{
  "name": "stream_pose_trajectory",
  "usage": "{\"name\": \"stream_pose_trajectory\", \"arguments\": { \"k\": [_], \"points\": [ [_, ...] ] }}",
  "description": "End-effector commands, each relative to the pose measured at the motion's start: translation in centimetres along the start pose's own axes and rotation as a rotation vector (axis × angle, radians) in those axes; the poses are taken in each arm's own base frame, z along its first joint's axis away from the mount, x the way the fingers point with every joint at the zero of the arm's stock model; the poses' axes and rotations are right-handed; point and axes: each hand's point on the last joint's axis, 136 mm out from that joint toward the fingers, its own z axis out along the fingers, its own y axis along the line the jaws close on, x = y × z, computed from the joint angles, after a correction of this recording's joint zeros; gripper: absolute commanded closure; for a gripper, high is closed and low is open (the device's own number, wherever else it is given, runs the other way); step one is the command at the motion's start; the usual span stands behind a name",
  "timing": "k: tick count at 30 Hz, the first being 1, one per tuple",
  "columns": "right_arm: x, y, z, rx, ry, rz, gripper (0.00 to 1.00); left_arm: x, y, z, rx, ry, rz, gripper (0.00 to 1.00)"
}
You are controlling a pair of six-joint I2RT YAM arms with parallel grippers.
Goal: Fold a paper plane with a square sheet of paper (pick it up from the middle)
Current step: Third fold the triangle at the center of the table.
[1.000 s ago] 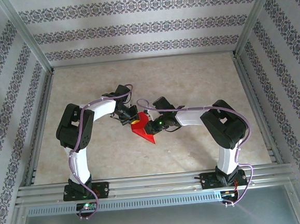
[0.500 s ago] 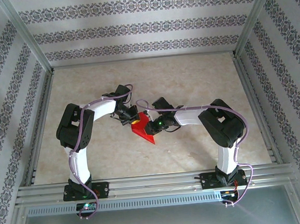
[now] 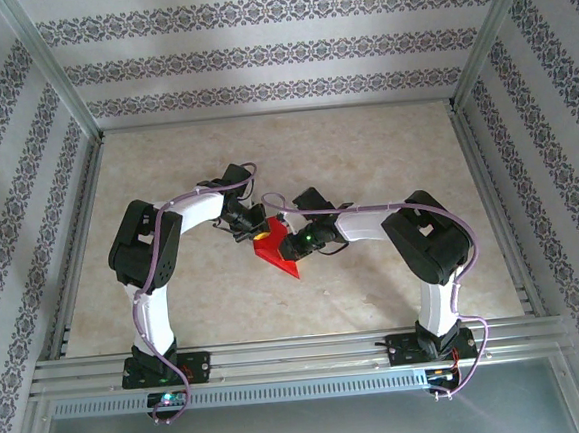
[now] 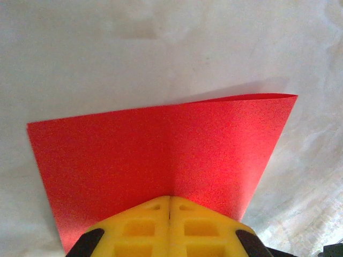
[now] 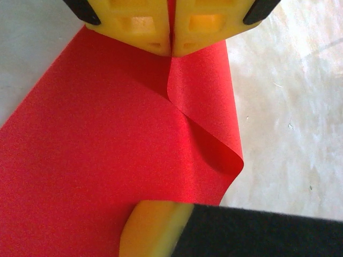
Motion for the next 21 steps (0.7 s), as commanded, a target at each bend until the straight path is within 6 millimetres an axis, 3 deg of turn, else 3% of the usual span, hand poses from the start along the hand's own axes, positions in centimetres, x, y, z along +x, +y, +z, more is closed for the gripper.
{"name": "stream_pose_trajectory", "arguments": {
  "k": [1, 5, 8, 14, 17, 21],
  "points": [
    [0.7, -1.3, 0.7, 0.046, 0.029, 0.004, 0.90, 1.3, 1.2, 0.6, -0.063, 0.046, -0.004, 0.94],
    [0.9, -1.4, 0.7, 0.055, 0.034, 0.009, 0.90, 0.1, -0.1, -2.4, -0.025, -0.048, -0.026, 0.88],
    [0.9, -1.6, 0.7, 0.062, 0.035, 0.016, 0.90, -0.6, 0.0, -5.1, 0.009, -0.132, -0.076, 0.83],
    [0.9, -1.8, 0.6, 0.073, 0.032, 0.034, 0.91, 0.2, 0.5, -9.1, 0.065, -0.234, -0.132, 0.80],
    [1.0, -1.9, 0.7, 0.072, 0.035, 0.042, 0.91, 1.4, -0.4, -9.1, 0.153, -0.250, -0.178, 0.81],
    [1.1, -2.0, 0.8, 0.074, 0.039, 0.050, 0.91, 3.1, -1.2, -7.2, 0.243, -0.249, -0.261, 0.83]
  ]
}}
